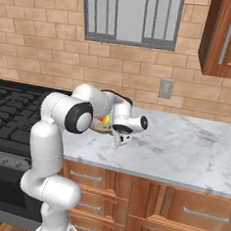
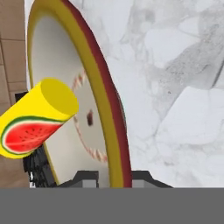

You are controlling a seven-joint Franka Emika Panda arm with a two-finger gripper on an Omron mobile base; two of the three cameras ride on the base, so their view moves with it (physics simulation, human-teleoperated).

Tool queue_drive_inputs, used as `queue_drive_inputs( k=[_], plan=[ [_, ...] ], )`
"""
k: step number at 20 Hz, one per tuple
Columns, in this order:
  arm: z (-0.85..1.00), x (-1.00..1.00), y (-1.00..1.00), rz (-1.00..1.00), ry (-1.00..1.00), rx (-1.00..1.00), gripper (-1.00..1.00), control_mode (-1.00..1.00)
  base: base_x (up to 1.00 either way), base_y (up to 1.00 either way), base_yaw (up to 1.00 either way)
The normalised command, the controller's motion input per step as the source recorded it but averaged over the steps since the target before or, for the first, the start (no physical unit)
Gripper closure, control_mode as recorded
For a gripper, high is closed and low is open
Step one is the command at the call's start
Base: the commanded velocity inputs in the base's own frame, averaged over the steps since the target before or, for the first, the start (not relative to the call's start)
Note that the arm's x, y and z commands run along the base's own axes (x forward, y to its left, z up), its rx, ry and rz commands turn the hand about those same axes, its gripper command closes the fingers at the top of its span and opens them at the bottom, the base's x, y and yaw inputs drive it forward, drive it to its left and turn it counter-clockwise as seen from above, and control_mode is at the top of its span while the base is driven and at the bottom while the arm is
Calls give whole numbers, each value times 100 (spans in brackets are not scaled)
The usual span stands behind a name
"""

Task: Place the cup inside the bowl on the dining table and move the bowl to any counter.

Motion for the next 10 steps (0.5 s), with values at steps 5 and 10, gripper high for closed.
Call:
queue_drive_inputs(
  k=[5,10],
  plan=[
    [0,-2,0,0,0,0,-100,-100,0,0,0],
    [0,-2,0,0,0,0,-100,-100,0,0,0]
  ],
)
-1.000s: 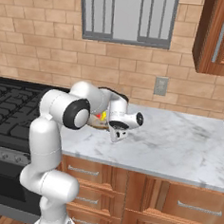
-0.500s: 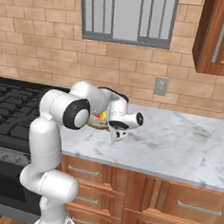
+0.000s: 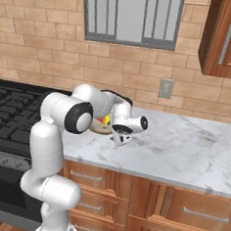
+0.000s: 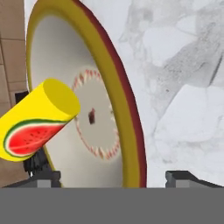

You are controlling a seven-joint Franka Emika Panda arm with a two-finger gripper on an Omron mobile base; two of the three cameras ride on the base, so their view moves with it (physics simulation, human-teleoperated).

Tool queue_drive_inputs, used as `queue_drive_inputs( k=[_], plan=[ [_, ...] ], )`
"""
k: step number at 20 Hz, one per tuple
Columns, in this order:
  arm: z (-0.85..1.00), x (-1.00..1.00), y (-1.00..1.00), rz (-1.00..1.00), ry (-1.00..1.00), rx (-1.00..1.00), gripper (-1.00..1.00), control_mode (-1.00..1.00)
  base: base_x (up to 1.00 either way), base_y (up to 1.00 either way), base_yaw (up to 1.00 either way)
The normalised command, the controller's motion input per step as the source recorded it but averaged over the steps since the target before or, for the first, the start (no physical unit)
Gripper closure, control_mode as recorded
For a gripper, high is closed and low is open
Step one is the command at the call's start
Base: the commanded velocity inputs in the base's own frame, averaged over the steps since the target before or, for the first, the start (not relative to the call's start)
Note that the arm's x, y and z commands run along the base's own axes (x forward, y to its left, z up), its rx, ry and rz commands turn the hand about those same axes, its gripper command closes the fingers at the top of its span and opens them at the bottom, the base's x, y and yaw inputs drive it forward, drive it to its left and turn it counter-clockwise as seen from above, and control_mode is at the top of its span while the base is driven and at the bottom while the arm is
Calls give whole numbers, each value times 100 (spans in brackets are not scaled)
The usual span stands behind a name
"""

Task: Place the cup inside the bowl on the dining table and move the bowl to any counter.

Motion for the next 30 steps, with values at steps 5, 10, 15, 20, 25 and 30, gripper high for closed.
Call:
queue_drive_inputs(
  k=[5,10,15,20,25,30],
  plan=[
    [24,-42,0,0,0,0,-100,-100,0,0,0],
    [43,-79,0,0,-1,0,-100,-100,0,0,0],
    [55,-80,5,0,0,-3,-100,-100,0,0,0],
    [56,-79,19,0,0,-9,-100,-100,0,0,0],
    [79,-31,33,3,3,-18,-100,-100,0,0,0],
    [82,-22,23,3,5,-24,-100,-100,0,0,0]
  ],
)
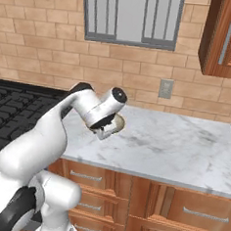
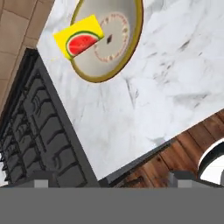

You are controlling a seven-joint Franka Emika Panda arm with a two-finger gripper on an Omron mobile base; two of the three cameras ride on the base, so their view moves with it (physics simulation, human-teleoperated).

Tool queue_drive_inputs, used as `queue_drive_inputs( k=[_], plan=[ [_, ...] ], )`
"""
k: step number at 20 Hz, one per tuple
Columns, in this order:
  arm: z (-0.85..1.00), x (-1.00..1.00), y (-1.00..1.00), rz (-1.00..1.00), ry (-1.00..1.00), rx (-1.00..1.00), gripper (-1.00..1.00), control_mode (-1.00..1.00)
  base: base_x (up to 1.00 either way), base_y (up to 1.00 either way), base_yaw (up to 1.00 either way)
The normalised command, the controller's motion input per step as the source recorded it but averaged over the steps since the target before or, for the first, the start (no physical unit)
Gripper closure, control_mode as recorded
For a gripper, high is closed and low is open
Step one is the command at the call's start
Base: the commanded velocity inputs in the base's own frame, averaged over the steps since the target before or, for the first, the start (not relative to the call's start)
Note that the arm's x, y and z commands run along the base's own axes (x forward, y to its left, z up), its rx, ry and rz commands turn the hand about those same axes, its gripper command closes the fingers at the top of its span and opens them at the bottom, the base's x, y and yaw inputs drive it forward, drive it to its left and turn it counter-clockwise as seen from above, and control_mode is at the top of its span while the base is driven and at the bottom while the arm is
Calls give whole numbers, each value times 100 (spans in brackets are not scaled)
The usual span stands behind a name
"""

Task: Place the cup inside the bowl on the dining table and move the bowl to any counter.

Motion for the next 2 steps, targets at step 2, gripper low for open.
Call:
queue_drive_inputs(
  k=[2],
  plan=[
    [87,-9,13,1,9,-27,-100,-100,0,0,0]
  ],
)
